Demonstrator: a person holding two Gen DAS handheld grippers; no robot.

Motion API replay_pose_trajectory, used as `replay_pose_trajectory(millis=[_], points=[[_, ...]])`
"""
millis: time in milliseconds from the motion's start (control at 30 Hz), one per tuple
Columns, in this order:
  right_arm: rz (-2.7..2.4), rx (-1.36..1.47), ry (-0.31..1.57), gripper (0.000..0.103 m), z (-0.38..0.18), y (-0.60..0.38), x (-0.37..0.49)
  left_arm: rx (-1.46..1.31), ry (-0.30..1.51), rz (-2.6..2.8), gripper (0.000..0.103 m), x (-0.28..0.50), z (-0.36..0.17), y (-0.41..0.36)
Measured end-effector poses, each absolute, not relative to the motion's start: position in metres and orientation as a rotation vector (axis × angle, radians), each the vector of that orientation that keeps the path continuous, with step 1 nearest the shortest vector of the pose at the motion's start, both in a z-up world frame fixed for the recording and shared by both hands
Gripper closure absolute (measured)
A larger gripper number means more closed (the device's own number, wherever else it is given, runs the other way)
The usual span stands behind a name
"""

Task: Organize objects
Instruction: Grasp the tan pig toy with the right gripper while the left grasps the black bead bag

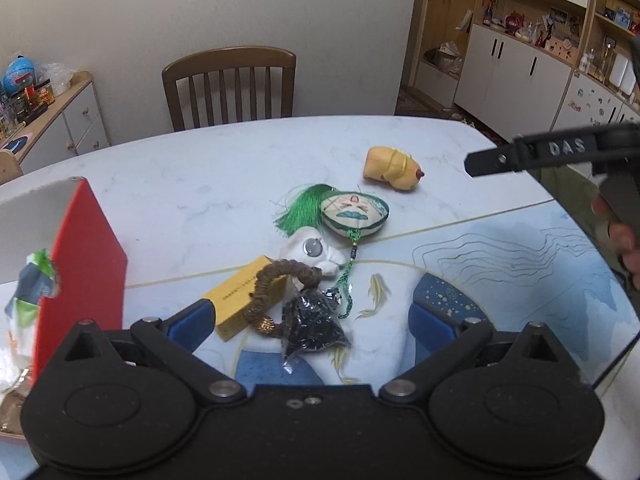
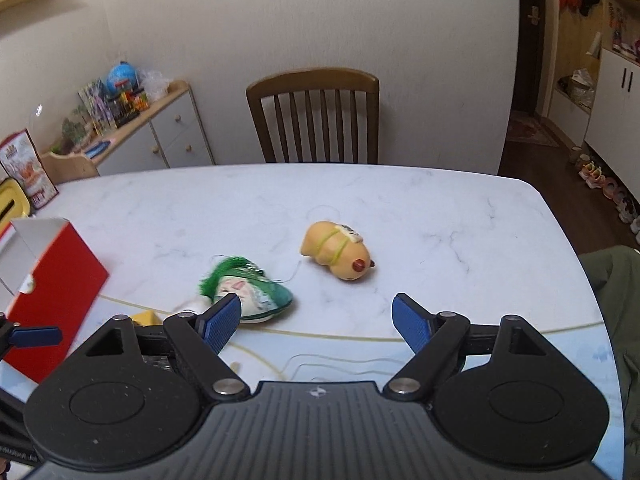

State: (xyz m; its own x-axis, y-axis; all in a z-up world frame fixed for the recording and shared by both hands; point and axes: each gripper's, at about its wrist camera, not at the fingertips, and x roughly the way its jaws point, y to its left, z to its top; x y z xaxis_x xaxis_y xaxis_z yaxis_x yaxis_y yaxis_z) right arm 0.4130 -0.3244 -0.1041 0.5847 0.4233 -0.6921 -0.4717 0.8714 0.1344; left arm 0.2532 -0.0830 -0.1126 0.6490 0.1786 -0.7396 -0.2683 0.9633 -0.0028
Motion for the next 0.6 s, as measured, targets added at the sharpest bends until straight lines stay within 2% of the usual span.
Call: replay_pose_trajectory(millis=[467,600], points=[[0.556,-0.12,0.854,0.02,-0.15,-0.298,0.501,-0.126,0.855,0.289,0.001,0.28,-0.142,-0.084],[0.572,-0.139,0.872,0.02,-0.162,-0.287,0.518,-0.121,0.868,0.297,0.005,0.284,-0.149,-0.084]])
